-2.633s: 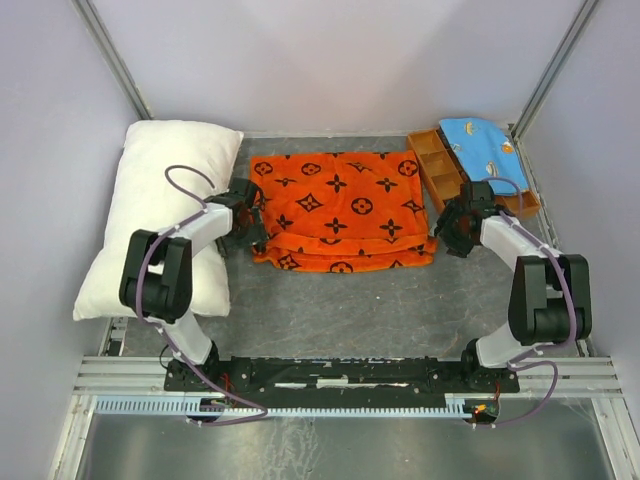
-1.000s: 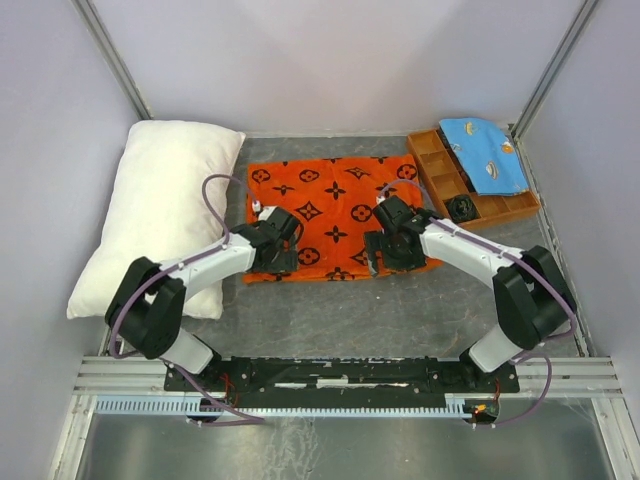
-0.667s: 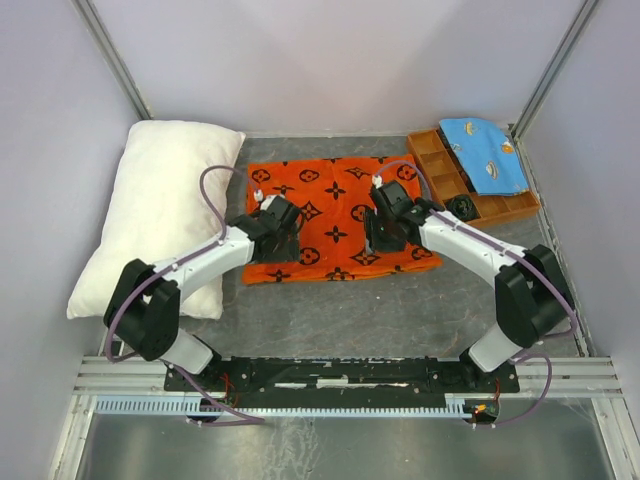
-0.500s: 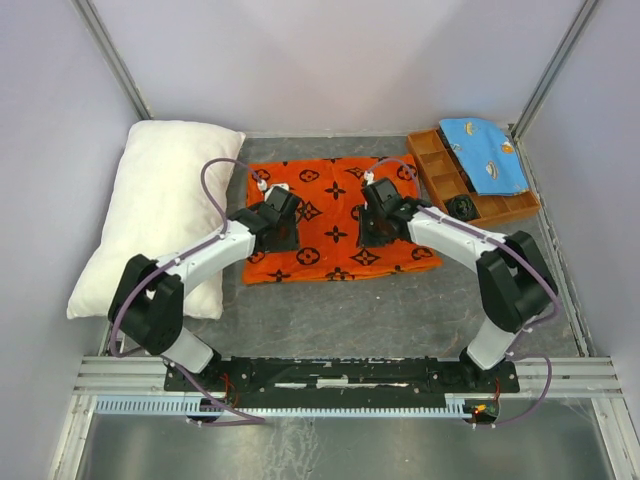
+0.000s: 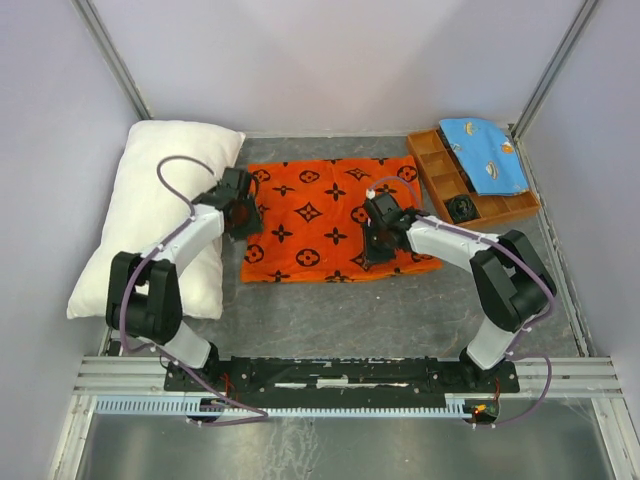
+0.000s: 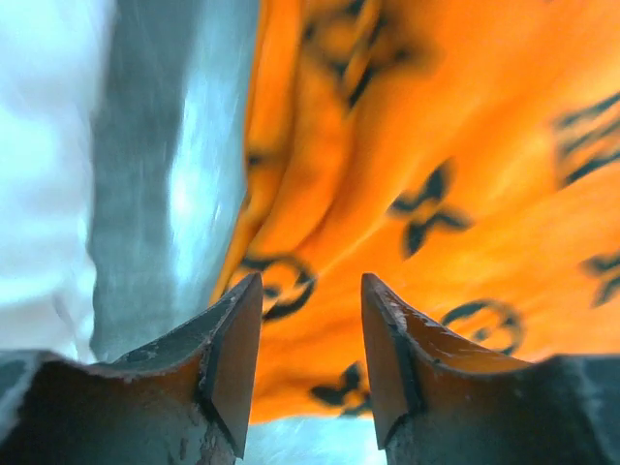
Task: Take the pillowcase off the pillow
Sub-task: Fold the pillowcase at the center of the board.
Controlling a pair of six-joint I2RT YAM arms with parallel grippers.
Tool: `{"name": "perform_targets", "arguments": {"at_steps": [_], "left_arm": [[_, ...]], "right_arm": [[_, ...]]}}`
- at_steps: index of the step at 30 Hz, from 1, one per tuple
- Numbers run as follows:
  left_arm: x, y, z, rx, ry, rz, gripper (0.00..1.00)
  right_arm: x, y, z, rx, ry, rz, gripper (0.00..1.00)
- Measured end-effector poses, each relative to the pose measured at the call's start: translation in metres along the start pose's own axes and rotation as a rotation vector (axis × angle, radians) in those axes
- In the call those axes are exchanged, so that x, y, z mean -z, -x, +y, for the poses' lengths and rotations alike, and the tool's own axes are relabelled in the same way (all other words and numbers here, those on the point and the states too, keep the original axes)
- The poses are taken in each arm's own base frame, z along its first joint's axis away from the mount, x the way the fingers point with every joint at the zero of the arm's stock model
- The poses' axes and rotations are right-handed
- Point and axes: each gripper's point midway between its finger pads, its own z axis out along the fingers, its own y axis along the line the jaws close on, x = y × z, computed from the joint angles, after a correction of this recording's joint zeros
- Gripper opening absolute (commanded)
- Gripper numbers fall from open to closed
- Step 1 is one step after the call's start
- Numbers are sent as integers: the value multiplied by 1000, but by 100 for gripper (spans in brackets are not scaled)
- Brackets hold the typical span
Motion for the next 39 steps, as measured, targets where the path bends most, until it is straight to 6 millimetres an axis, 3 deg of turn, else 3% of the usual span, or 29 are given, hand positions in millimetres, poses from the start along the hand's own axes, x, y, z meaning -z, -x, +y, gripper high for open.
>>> {"name": "perform_targets", "arguments": {"at_steps": [2, 4, 6, 8, 12, 15, 20, 27, 33, 36, 39], "left_arm": [[17, 46, -17, 11, -48, -88, 58], [25, 94, -27, 31, -88, -166, 47], [18, 124, -24, 55, -98, -194, 45], [-1, 135, -16, 77, -107, -165, 45], [-50, 112, 11, 111, -64, -15, 45], [-65, 96, 8, 105, -78, 54, 46], [-67, 85, -13, 94, -175, 90, 47], [-78, 76, -19, 94, -210, 123, 46], [-81, 76, -21, 98, -222, 121, 28], [-82, 75, -23, 102, -232, 120, 26], [-82, 76, -24, 107, -237, 120, 17]], "right_arm": [[8, 20, 7, 11, 5, -42, 26], [22, 53, 20, 13, 38, -114, 26], [37, 85, 32, 4, 76, -189, 26], [47, 108, 36, -8, 106, -245, 26], [46, 114, 27, -41, 110, -254, 26], [39, 103, 20, -62, 105, -219, 26], [33, 91, 19, -77, 113, -181, 25], [28, 85, 16, -80, 118, -168, 25], [22, 77, 9, -96, 113, -152, 24], [22, 79, 8, -101, 119, -155, 23], [21, 79, 9, -102, 129, -154, 23]]}}
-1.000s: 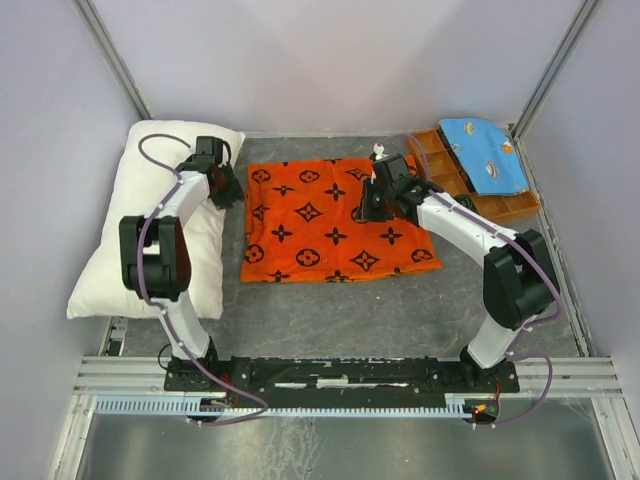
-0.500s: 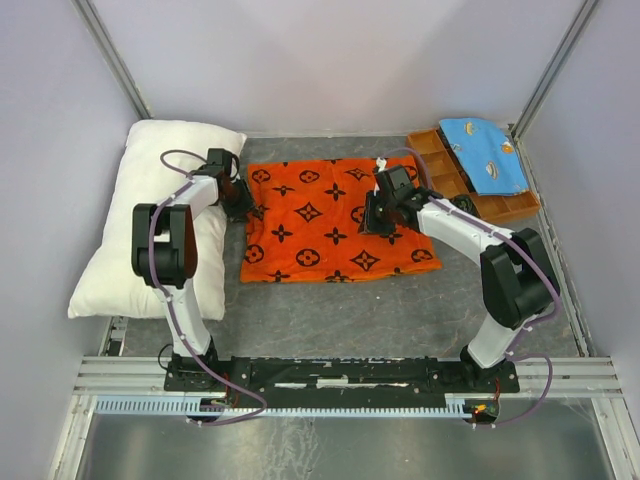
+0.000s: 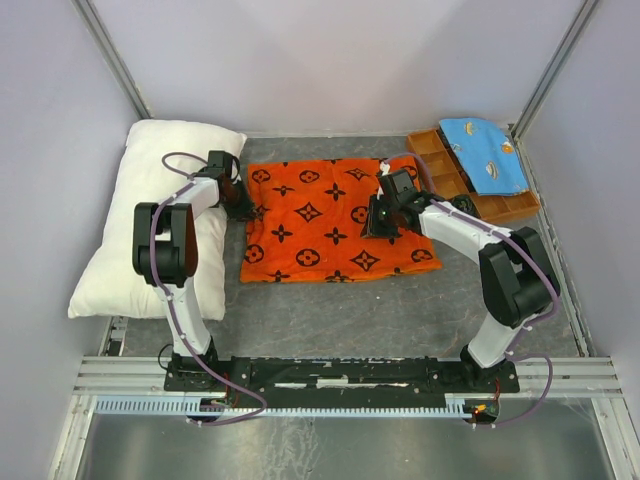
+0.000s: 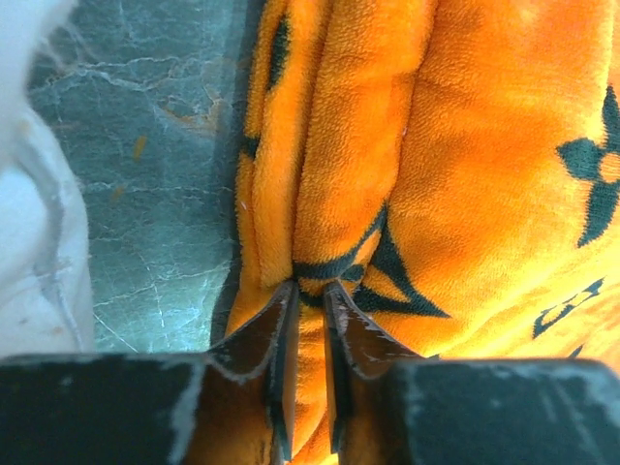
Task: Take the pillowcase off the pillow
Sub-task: Fold the pillowcase at the center of the board.
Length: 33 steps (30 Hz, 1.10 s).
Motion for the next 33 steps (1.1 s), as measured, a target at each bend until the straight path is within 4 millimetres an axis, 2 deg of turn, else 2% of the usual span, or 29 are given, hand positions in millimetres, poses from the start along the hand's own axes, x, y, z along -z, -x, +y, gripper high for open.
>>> {"name": "perform_targets", "arguments": {"at_steps": [3, 6, 11, 18, 25, 26, 27, 30, 31, 33], "left_arm": [[0, 0, 0, 1, -1, 1, 5], [1, 0, 0, 2, 4, 1, 3], [9, 8, 2, -2, 46, -8, 3], [29, 35, 2, -55, 109, -67, 3], [34, 30, 24, -102, 215, -50, 11], [34, 29, 26, -105, 227, -46, 16], [33, 28, 29, -108, 239, -42, 27], [31, 23, 35, -124, 258, -20, 80], [31, 23, 36, -132, 261, -14, 91], [30, 22, 34, -143, 257, -14, 94]], "right_arm": [[-2, 0, -2, -4, 1, 3, 22], [-3, -3, -4, -7, -3, 10, 22], [-4, -5, -8, -13, -7, 18, 22], [-5, -7, -10, -18, -9, 23, 22], [-6, -9, -11, -20, -7, 33, 22], [-7, -10, -12, -20, -8, 35, 22], [-7, -11, -13, -21, -10, 38, 22], [-9, -14, -15, -23, -14, 46, 34], [-9, -13, -15, -24, -14, 47, 41], [-8, -11, -18, -20, -20, 42, 52]]}}
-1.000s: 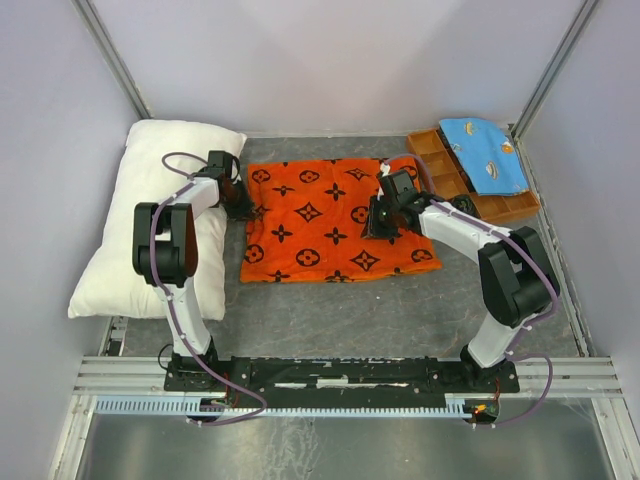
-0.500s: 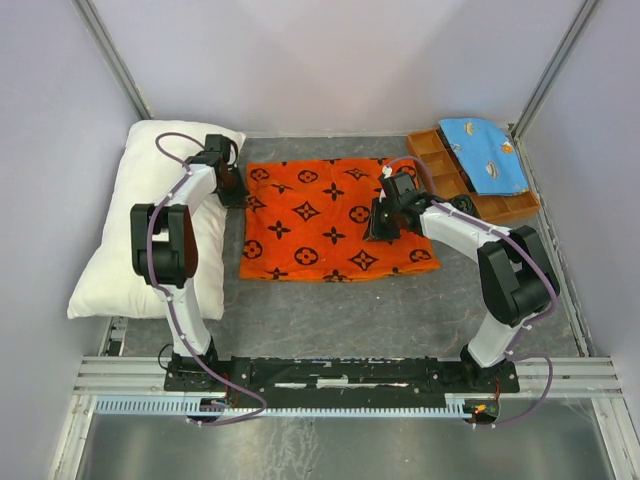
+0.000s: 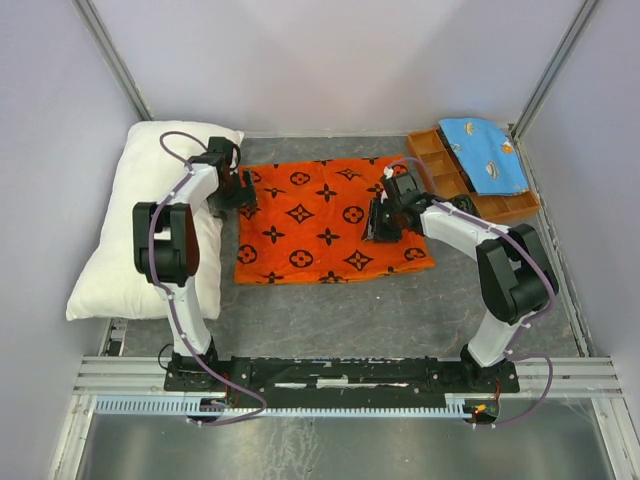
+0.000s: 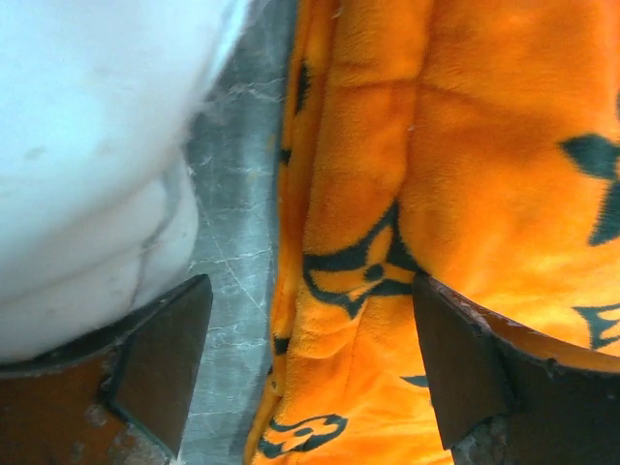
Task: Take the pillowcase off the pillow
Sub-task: Fold the pillowcase at the center of the board.
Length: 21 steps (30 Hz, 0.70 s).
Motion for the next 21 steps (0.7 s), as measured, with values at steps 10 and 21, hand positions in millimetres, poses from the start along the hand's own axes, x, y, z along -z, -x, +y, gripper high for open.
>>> {"name": "perform_targets", "arguments": {"at_steps": [10, 21], "left_arm": [[63, 70, -56, -36, -141, -273, 40], [4, 144, -101, 16, -238, -380, 63]], "right_arm": [[10, 113, 5, -29, 5, -214, 2], [-30, 249, -84, -61, -111, -342, 25]]}}
